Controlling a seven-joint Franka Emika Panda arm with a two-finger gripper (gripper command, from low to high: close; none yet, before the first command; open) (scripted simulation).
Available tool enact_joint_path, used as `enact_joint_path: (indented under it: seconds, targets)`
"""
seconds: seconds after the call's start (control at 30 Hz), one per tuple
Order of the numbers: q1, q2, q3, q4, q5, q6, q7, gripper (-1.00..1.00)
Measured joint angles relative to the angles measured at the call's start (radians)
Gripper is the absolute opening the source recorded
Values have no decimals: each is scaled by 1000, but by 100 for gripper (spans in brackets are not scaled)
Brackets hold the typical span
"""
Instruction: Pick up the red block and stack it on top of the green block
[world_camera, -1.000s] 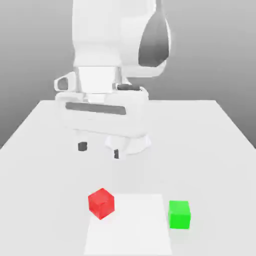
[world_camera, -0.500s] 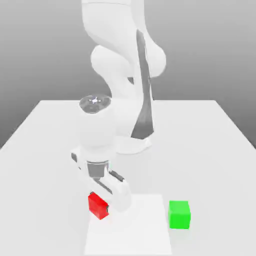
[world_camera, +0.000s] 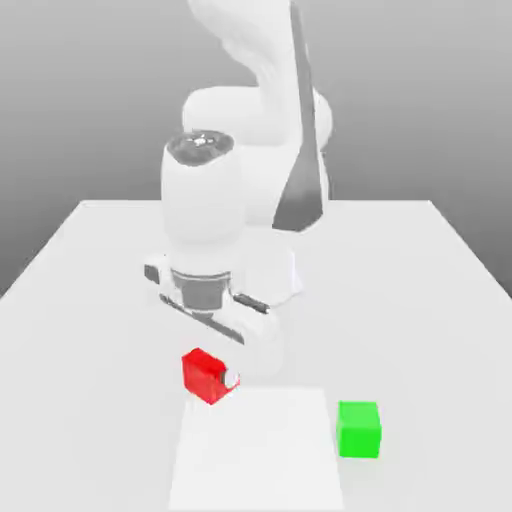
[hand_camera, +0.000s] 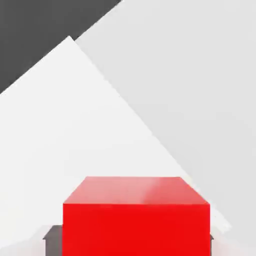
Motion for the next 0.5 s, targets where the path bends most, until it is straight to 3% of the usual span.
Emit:
enact_joint_path:
  seconds: [0.2, 0.37, 0.4, 0.5]
  targets:
    - [196, -1, 74, 68, 1, -69, -235, -100]
    - [217, 157, 40, 83, -77, 71, -204, -100]
    - [221, 183, 32, 84, -91, 96, -194, 100]
    - [221, 183, 32, 84, -91, 96, -194, 100]
